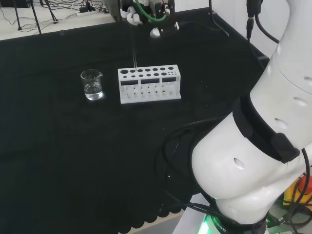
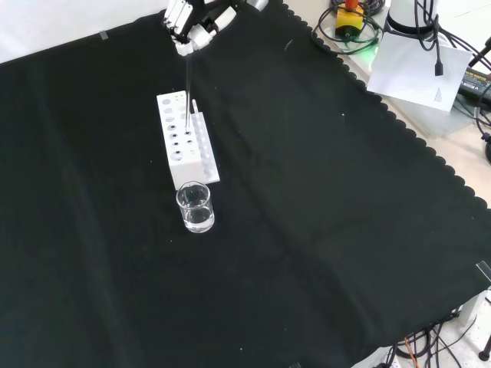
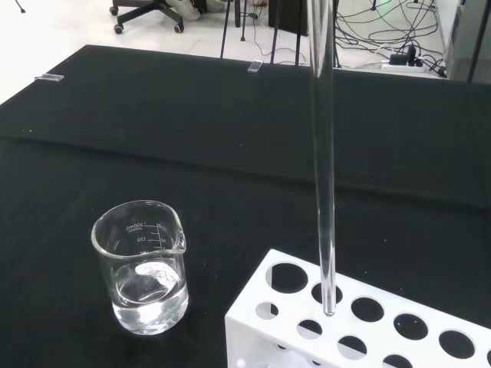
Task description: Put the glass rod back on the white test tube rack.
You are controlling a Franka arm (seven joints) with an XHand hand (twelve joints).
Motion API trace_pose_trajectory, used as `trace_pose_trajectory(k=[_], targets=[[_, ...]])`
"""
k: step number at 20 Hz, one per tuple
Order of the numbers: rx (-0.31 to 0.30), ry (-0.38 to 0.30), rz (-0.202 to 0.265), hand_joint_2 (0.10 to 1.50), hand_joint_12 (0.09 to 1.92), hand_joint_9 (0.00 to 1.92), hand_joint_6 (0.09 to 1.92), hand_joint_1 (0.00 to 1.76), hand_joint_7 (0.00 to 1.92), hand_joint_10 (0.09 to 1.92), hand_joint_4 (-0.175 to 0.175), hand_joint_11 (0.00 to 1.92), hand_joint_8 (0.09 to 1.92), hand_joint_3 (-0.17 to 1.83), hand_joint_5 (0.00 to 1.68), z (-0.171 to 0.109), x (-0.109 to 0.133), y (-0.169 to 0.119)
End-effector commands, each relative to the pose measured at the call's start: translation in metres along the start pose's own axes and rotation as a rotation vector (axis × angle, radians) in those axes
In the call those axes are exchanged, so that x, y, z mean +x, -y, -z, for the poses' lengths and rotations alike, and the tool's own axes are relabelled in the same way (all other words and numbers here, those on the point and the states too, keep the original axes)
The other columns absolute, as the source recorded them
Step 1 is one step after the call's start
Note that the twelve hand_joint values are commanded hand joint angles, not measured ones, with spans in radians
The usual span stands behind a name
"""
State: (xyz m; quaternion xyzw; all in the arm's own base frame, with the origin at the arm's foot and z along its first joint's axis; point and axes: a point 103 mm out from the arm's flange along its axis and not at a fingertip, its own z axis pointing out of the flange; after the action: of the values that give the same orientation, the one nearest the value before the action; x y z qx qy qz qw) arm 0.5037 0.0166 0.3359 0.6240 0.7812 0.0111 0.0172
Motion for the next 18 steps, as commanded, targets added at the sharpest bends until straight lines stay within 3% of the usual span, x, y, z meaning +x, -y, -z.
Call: trace_pose_trajectory(k=[1, 5, 8, 12, 14, 16, 18], targets=[[0.006, -0.007, 0.003, 1.23, 0.99, 0.81, 0.94, 1.35, 0.71, 1.65, -0.175, 1.5, 1.43, 0.0, 0.71, -0.005, -0.002, 0.0], [0.013, -0.009, 0.01, 1.23, 0.99, 0.81, 0.94, 1.35, 0.71, 1.65, -0.175, 1.5, 1.43, 0.0, 0.71, -0.01, 0.003, -0.001], [0.018, 0.0, 0.012, 1.13, 0.92, 1.32, 0.68, 1.3, 1.0, 1.22, -0.175, 1.55, 1.24, -0.03, 0.97, -0.012, 0.005, -0.003], [0.022, 0.0, 0.012, 1.1, 0.88, 1.45, 0.58, 1.29, 1.07, 1.1, -0.175, 1.57, 1.17, -0.03, 1.05, -0.012, 0.006, -0.005], [0.03, -0.001, 0.014, 1.1, 0.88, 1.45, 0.58, 1.29, 1.08, 1.09, -0.175, 1.57, 1.17, -0.03, 1.06, -0.015, 0.004, -0.008], [0.036, 0.002, 0.018, 1.17, 0.91, 1.05, 0.77, 1.34, 0.86, 1.42, -0.175, 1.54, 1.31, 0.0, 0.86, -0.019, 0.005, -0.013], [0.034, 0.004, 0.017, 1.21, 0.95, 0.87, 0.89, 1.35, 0.75, 1.59, -0.175, 1.52, 1.4, 0.0, 0.75, -0.024, 0.007, -0.018]])
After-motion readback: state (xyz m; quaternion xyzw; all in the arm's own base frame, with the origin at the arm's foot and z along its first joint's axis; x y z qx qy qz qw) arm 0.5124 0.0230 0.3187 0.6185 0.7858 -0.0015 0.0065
